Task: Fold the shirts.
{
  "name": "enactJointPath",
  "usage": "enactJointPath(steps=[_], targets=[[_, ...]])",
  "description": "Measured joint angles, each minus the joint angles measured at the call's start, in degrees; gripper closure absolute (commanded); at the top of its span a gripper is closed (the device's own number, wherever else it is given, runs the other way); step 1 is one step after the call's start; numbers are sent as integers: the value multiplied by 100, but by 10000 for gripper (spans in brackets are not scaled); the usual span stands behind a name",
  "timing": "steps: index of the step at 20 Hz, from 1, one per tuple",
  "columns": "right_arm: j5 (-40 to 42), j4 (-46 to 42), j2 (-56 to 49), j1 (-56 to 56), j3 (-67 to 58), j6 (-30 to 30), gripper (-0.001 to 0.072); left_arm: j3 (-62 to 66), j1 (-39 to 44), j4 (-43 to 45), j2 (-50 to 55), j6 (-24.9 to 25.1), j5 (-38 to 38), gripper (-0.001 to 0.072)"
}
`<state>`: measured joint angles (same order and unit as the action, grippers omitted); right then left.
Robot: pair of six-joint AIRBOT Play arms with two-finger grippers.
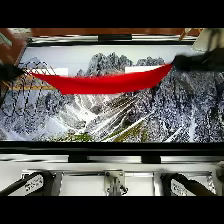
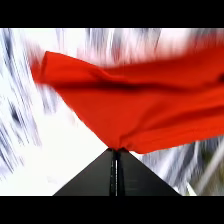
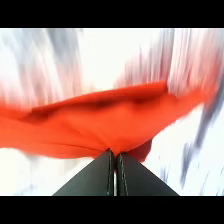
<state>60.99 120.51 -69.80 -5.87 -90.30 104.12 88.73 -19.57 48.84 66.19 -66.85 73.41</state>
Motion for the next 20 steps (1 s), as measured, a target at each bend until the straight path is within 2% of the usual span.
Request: enactJointPath(steps=[5, 8, 14, 18, 20], targets=[[-1274, -31, 1652, 0, -1475, 103, 658, 1626, 0, -59, -1539, -404, -1602, 677], [-1298, -249, 2380, -2, -1755, -153, 658, 1923, -2, 199, -2310, -693, -2122, 677], [-2, -841, 2761, 0, -1899, -551, 658, 1869, 0, 944, -2883, -1147, -1342, 676], [1281, -1316, 2376, 0, -1762, -986, 658, 1032, 0, 1338, -2938, -1198, -761, 675], [1676, -1423, 2090, 0, -1384, -1154, 658, 319, 0, 1377, -2883, -1196, -627, 675]])
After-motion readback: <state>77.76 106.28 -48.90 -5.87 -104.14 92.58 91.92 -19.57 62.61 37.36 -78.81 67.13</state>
